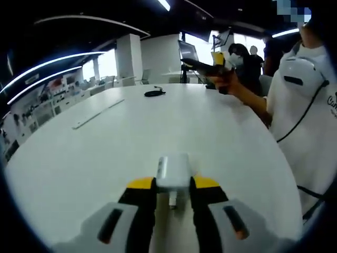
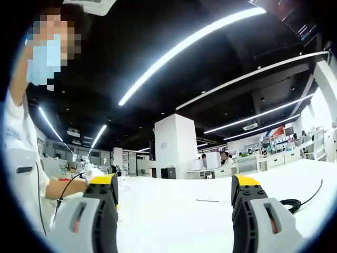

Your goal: Plug the desk Type‑C cable into the charger adapter.

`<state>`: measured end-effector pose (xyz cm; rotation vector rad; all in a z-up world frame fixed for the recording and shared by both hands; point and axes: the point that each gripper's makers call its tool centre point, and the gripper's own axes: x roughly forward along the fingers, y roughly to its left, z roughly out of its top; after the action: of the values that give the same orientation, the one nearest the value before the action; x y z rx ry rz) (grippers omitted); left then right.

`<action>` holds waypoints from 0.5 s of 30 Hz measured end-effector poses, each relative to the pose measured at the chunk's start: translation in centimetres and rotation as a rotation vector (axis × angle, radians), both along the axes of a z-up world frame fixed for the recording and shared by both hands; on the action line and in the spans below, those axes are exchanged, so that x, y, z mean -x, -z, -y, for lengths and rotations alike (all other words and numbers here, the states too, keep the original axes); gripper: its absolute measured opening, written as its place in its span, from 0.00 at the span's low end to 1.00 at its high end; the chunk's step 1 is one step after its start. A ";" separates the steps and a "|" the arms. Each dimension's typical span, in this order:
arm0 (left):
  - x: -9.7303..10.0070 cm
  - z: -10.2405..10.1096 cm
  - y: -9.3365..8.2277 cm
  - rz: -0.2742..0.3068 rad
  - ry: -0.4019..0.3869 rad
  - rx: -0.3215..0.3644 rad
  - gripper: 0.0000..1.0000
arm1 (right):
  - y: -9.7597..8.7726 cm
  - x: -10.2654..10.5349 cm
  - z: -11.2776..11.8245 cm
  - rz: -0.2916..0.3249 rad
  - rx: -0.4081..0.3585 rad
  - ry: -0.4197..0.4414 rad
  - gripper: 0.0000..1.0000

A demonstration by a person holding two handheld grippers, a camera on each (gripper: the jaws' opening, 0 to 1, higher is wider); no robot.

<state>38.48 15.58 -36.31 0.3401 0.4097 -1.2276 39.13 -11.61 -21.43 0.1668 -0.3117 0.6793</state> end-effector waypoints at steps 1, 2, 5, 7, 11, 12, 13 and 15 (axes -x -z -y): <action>0.1 0.0 0.0 -0.001 0.000 0.003 0.25 | 0.0 0.0 0.0 0.000 0.000 0.000 0.91; 0.2 0.1 0.0 0.000 0.002 0.005 0.25 | 0.0 0.0 0.0 -0.001 0.000 0.000 0.91; 0.4 0.2 0.0 -0.002 0.007 0.008 0.25 | 0.1 -0.1 0.0 -0.004 0.001 -0.001 0.91; 0.5 0.3 -0.1 -0.002 0.009 0.010 0.25 | 0.1 -0.1 -0.1 -0.005 0.002 -0.001 0.91; 0.6 0.4 -0.1 0.000 0.011 0.008 0.25 | 0.2 -0.1 -0.2 -0.008 0.006 -0.003 0.91; 0.7 0.4 -0.1 0.000 0.012 0.009 0.25 | 0.3 -0.2 -0.2 -0.009 0.008 -0.003 0.91; 0.8 0.5 -0.1 0.000 0.016 0.010 0.25 | 0.3 -0.2 -0.2 -0.009 0.009 -0.002 0.91; 0.9 0.6 -0.1 0.000 0.020 0.009 0.25 | 0.3 -0.2 -0.2 -0.010 0.007 -0.002 0.91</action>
<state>37.55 15.00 -36.25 0.3370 0.4021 -1.2482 39.32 -11.44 -21.73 0.1641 -0.2998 0.6810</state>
